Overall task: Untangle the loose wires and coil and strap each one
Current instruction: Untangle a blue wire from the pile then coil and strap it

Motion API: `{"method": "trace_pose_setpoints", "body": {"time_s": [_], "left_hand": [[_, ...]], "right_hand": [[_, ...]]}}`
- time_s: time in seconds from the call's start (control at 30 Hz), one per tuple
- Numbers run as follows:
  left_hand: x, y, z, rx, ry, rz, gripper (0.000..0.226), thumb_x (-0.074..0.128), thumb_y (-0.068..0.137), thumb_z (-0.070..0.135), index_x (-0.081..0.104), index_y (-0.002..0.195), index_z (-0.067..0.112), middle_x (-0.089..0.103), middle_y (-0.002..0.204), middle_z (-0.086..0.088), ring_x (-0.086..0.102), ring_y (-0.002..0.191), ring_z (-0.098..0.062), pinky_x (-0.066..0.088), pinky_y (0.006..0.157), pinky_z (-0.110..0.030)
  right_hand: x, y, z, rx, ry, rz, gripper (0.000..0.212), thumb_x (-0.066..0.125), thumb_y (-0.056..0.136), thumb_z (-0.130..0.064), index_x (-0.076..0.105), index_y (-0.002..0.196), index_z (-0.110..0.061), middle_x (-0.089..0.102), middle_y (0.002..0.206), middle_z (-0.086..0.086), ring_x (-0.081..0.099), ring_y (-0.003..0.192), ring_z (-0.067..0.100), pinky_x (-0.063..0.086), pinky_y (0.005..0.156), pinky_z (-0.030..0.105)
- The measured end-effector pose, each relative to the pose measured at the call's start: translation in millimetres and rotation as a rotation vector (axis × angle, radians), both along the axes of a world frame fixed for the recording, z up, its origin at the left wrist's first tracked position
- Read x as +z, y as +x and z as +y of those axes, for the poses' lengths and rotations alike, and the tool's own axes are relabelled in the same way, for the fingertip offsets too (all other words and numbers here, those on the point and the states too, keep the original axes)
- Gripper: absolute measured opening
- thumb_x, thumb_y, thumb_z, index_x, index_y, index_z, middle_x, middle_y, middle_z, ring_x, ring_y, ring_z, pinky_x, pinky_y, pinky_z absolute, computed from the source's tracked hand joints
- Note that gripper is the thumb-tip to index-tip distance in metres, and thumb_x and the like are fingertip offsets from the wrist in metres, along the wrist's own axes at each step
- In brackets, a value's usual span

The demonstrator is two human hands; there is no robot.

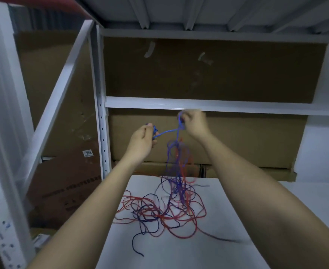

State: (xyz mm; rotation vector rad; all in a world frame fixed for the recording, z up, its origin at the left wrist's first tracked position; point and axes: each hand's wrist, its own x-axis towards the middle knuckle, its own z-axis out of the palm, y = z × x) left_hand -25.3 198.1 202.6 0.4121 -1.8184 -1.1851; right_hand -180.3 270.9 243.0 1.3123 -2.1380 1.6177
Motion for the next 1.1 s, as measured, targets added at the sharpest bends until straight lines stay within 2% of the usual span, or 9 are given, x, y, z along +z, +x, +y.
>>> {"method": "trace_pose_setpoints", "body": {"time_s": [0.1, 0.2, 0.27, 0.4, 0.53, 0.7, 0.8, 0.9, 1.1], "left_hand": [[-1, 1, -4, 0.016, 0.005, -0.013, 0.036, 0.03, 0.105, 0.026, 0.057, 0.089, 0.009, 0.05, 0.067, 0.003, 0.046, 0.051, -0.002, 0.039, 0.052, -0.014], [-5, 5, -6, -0.007, 0.027, -0.018, 0.036, 0.03, 0.105, 0.025, 0.056, 0.088, 0.008, 0.052, 0.07, 0.003, 0.046, 0.046, 0.003, 0.038, 0.049, -0.011], [-12, 8, -8, -0.018, 0.045, -0.026, 0.036, 0.029, 0.105, 0.025, 0.056, 0.087, 0.008, 0.053, 0.071, 0.004, 0.046, 0.051, -0.001, 0.038, 0.049, -0.011], [-25, 13, -12, -0.029, 0.093, -0.023, 0.038, 0.028, 0.105, 0.023, 0.055, 0.082, 0.011, 0.052, 0.075, -0.001, 0.042, 0.056, -0.009, 0.038, 0.057, -0.02], [-34, 16, -16, -0.044, 0.122, -0.053, 0.039, 0.027, 0.105, 0.023, 0.056, 0.083, 0.009, 0.045, 0.06, 0.0, 0.04, 0.049, -0.008, 0.035, 0.054, -0.021], [-49, 15, -16, -0.101, 0.301, -0.038, 0.041, 0.024, 0.105, 0.023, 0.056, 0.082, 0.01, 0.044, 0.048, 0.007, 0.038, 0.041, -0.005, 0.032, 0.052, -0.022], [-62, 19, -17, -0.167, 0.347, -0.042, 0.044, 0.021, 0.105, 0.023, 0.056, 0.083, 0.008, 0.04, 0.046, 0.003, 0.035, 0.042, -0.009, 0.029, 0.053, -0.025], [-72, 29, -12, -0.236, 0.296, -0.106, 0.045, 0.018, 0.106, 0.021, 0.054, 0.083, 0.006, 0.037, 0.046, 0.002, 0.032, 0.044, -0.01, 0.029, 0.055, -0.026], [-90, 50, 7, -0.408, 0.236, -0.161, 0.047, 0.02, 0.106, 0.023, 0.058, 0.091, 0.0, 0.037, 0.05, 0.004, 0.029, 0.048, -0.01, 0.033, 0.051, -0.017]], "right_hand": [[1, 0, -5, 0.119, -0.27, -0.249, 0.022, 0.045, 0.096, 0.003, 0.065, 0.085, 0.005, 0.057, 0.072, 0.011, 0.056, 0.059, 0.003, 0.047, 0.061, 0.014], [-38, -4, 1, 0.103, 0.48, -0.084, 0.024, 0.053, 0.096, -0.007, 0.065, 0.103, 0.012, 0.052, 0.065, 0.01, 0.047, 0.052, 0.008, 0.036, 0.046, 0.015], [-61, -6, 4, 0.078, 0.655, -0.007, 0.021, 0.058, 0.095, -0.015, 0.071, 0.091, 0.001, 0.057, 0.071, 0.012, 0.046, 0.068, 0.017, 0.036, 0.054, 0.021], [-97, 14, -1, -0.07, 0.434, 0.216, 0.022, 0.059, 0.09, -0.009, 0.069, 0.109, -0.01, 0.063, 0.101, 0.014, 0.057, 0.092, 0.028, 0.04, 0.072, 0.026], [-126, 49, 8, 0.127, 0.055, 0.107, 0.039, 0.052, 0.083, 0.008, 0.065, 0.116, -0.008, 0.053, 0.102, 0.003, 0.057, 0.096, 0.023, 0.035, 0.071, 0.004], [-164, 74, 21, 0.338, 0.035, 0.005, 0.037, 0.056, 0.094, -0.016, 0.054, 0.131, -0.011, 0.045, 0.137, -0.005, 0.043, 0.129, 0.008, 0.035, 0.107, 0.021], [-175, 70, 24, 0.135, 0.004, 0.087, 0.026, 0.04, 0.102, -0.017, 0.066, 0.107, -0.012, 0.058, 0.122, -0.002, 0.045, 0.124, 0.012, 0.032, 0.102, 0.017], [-167, 66, 23, 0.076, -0.149, -0.153, 0.03, 0.035, 0.103, -0.019, 0.061, 0.087, -0.019, 0.067, 0.092, 0.0, 0.061, 0.096, 0.015, 0.041, 0.08, 0.025], [-139, 73, -6, 0.124, -0.401, -0.279, 0.032, 0.039, 0.101, -0.029, 0.056, 0.074, -0.035, 0.053, 0.064, -0.001, 0.051, 0.063, 0.02, 0.043, 0.062, 0.036]]}}
